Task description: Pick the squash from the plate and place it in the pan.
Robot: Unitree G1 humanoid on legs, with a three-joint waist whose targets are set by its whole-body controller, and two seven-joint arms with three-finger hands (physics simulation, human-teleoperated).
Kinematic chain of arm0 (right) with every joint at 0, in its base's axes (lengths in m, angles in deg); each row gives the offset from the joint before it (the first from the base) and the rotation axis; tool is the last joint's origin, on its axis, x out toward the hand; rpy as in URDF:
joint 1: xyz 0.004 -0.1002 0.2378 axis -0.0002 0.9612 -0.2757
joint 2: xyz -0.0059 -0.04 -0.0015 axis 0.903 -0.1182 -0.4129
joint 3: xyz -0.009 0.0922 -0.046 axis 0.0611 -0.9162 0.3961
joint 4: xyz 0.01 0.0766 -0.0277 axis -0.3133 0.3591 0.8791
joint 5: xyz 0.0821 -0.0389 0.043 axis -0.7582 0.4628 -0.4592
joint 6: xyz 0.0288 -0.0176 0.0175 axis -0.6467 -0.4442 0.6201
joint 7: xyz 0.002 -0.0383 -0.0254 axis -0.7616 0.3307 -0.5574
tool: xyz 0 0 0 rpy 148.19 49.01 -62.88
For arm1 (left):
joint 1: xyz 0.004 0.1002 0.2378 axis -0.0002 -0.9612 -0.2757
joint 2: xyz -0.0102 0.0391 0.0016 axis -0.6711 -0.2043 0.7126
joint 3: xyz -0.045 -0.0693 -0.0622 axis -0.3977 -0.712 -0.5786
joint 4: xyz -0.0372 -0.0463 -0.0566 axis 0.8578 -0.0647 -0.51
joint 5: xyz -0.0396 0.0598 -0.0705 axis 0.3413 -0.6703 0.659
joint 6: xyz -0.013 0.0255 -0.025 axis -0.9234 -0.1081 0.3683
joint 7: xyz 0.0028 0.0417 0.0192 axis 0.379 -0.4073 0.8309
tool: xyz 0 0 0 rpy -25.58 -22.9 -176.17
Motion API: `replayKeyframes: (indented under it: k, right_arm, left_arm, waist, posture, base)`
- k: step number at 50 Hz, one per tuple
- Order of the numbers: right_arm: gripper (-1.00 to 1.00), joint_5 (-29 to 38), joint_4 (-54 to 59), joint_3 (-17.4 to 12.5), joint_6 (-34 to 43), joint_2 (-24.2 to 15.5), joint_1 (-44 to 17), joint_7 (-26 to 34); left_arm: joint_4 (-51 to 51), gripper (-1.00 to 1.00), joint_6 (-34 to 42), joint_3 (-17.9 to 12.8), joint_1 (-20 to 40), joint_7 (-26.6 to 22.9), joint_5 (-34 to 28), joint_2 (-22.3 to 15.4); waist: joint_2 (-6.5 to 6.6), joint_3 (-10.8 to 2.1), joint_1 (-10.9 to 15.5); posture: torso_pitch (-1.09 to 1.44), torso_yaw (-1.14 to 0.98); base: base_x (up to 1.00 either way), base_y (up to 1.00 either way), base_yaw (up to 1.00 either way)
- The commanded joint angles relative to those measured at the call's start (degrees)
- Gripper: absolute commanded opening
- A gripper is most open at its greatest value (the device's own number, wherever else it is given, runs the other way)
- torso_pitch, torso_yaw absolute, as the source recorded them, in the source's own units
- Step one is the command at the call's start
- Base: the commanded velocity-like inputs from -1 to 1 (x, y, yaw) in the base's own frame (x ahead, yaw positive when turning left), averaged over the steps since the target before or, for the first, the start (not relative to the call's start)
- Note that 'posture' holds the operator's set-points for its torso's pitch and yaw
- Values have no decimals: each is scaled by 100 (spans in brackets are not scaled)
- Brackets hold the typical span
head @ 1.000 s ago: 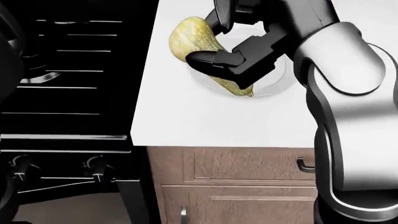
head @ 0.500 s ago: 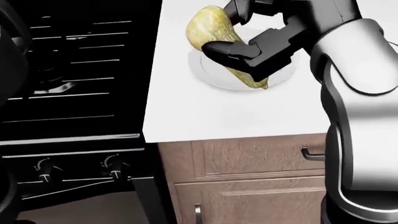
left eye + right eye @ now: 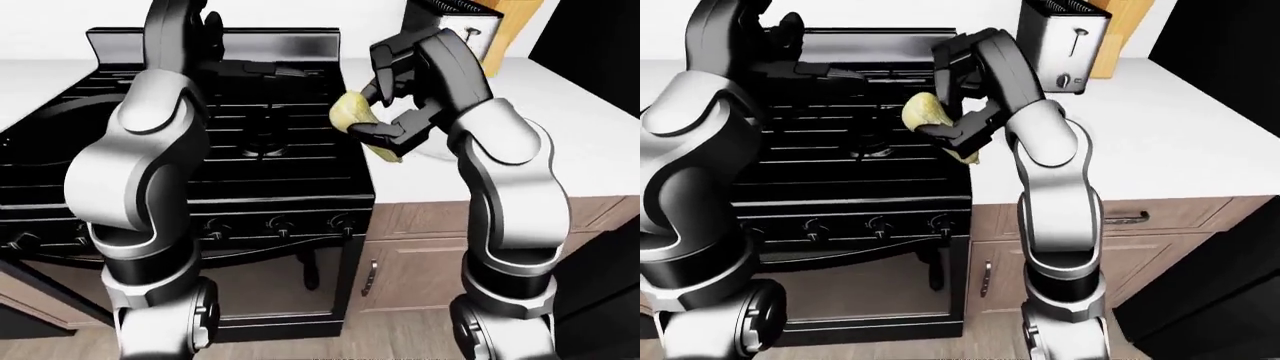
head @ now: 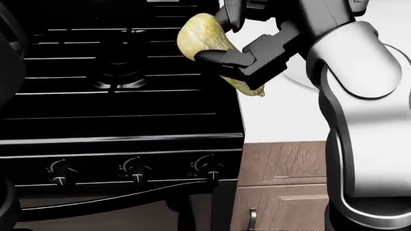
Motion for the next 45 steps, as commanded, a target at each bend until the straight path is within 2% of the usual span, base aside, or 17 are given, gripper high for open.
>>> replayKeyframes:
  k: [1,15,19,21,22,24,26,28,29,34,39,41,43,44,45]
  right_arm:
    - [-100,80,-210,-179,-219,-61,-238,-152]
    - [-100,86,-251,-170,-184,-59,-241,-147]
    - [-100,85,-258,-177,-176,-63,-248,-139]
    - [-100,95,-256,-158,-169,-70,-251,-131]
    - [-100,102,-256,-152,-170,-70,-251,-130]
    - [-100,121,-270,-129,-161,-66,-243,-107]
    - [-100,128,-272,-125,-164,-48,-234,-99]
    - [-100,152,-282,-108,-157,-44,-230,-85]
    - [-100,160,-282,-109,-159,-43,-227,-79]
    - [-100,192,-277,-105,-170,-28,-222,-59]
    - [-100,213,-271,-111,-181,-16,-224,-45]
    - [-100,219,-280,-111,-175,-11,-225,-40]
    - [-100,191,-289,-145,-184,12,-236,-47]
    - [-100,190,-288,-147,-179,7,-242,-52]
    - [-100,173,-280,-161,-193,16,-234,-65]
  left_arm:
    - [138,100,-164,-3,207,-21,14,-26]
    - [174,100,-141,-16,199,-24,14,-24]
    - [185,100,-123,-23,208,-18,20,-27]
    - [184,100,-124,-22,210,-15,24,-29]
    - [184,100,-122,-23,211,-12,25,-29]
    - [185,100,-126,-29,210,-14,32,-35]
    - [202,100,-107,-33,215,-7,39,-38]
    - [208,100,-105,-35,213,-3,46,-41]
    - [200,100,-123,-29,203,-5,42,-44]
    - [200,100,-128,-29,205,0,43,-47]
    - [193,100,-145,-27,200,-1,42,-46]
    - [201,100,-137,-26,202,4,41,-45]
    - [196,100,-150,-17,197,2,38,-41]
    - [194,100,-151,-14,195,1,36,-38]
    - [192,100,-156,-9,193,0,31,-36]
  waist:
    - [53,-179,-36]
    - [-30,-215,-51]
    - [-139,-205,-38]
    - [-254,-192,-21]
    - [-352,-195,-10]
    - [-254,-202,-23]
    - [-493,-154,-10]
    - [-484,-227,-56]
    - [-482,-220,-55]
    - [-393,-149,-29]
    - [-147,-165,-49]
    - [3,-170,-81]
    - [267,-213,-113]
    - [334,-121,-151]
    - [288,-26,-136]
  posture:
    - [0,0]
    - [0,0]
    - [0,0]
    - [0,0]
    - [0,0]
    - [0,0]
    - [0,0]
    - [0,0]
    - [0,0]
    - [0,0]
    - [0,0]
    - [0,0]
    - [0,0]
    - [0,0]
    - [0,0]
  base:
    - [0,10,0]
    - [0,10,0]
    - [0,11,0]
    - [0,11,0]
    - [0,11,0]
    - [0,20,0]
    - [0,33,0]
    - [0,33,0]
    - [0,36,0]
    - [0,39,0]
    - [0,40,0]
    - [0,40,0]
    - [0,26,0]
    - [0,0,0]
    - [0,0,0]
